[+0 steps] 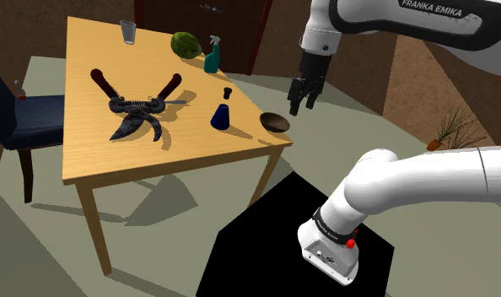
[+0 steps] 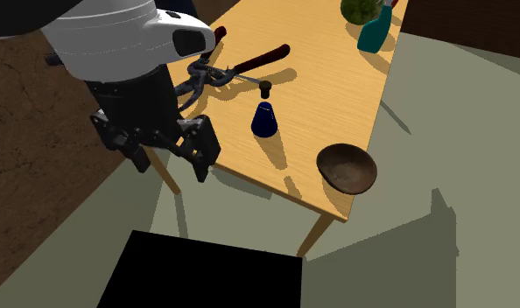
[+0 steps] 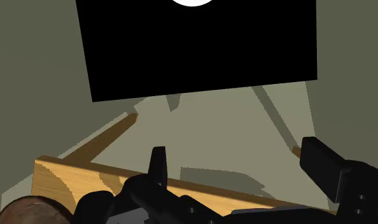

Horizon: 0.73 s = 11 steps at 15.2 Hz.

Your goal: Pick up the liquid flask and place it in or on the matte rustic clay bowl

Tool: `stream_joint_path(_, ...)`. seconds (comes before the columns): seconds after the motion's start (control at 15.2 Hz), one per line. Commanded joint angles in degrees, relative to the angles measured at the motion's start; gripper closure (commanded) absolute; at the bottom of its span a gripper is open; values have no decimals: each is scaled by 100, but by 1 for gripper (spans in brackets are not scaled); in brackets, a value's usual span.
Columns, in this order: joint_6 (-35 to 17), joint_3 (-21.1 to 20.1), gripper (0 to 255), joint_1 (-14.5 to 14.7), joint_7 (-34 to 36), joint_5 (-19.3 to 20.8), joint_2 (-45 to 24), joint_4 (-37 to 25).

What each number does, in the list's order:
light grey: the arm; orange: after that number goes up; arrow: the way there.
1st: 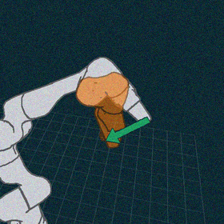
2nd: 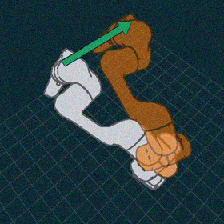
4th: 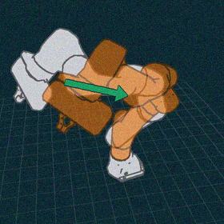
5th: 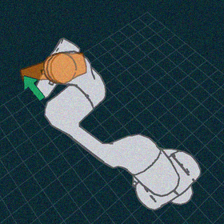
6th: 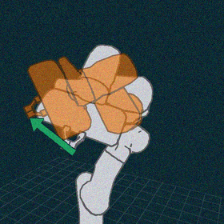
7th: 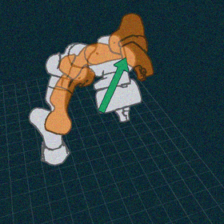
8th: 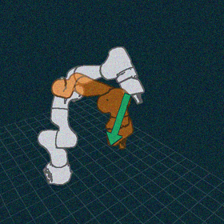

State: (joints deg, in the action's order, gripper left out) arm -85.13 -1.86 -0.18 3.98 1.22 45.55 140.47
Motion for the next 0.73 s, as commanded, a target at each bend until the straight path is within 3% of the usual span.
stream_joint_path(0.0,0,0,0,0,0,0,0,0)
stream_joint_path(0.66,-1512,304,0,-140,-312,147,-2000,-831)
